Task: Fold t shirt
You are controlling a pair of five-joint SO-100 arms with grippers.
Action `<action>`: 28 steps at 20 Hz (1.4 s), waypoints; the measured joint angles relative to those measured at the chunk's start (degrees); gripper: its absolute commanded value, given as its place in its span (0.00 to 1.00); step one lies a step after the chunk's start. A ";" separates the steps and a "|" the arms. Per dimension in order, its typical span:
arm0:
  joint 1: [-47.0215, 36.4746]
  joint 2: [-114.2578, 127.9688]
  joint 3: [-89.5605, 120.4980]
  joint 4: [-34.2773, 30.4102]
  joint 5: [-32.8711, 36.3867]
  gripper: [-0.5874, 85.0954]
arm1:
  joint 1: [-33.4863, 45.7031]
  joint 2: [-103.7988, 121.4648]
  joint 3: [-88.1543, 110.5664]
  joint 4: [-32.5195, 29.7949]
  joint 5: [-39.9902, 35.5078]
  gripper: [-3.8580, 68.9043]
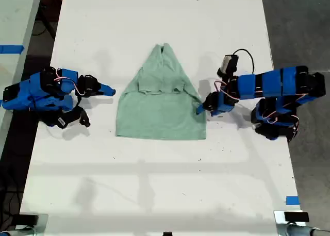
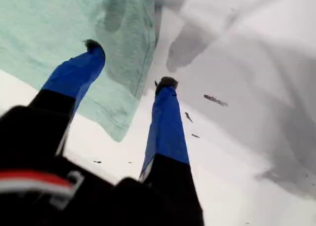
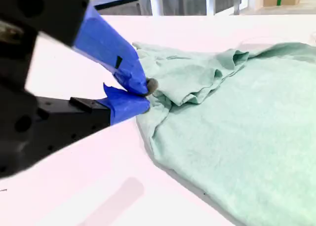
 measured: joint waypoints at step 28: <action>0.00 0.00 0.00 0.00 0.00 0.01 | -7.65 -41.84 -66.36 15.73 -12.39 0.10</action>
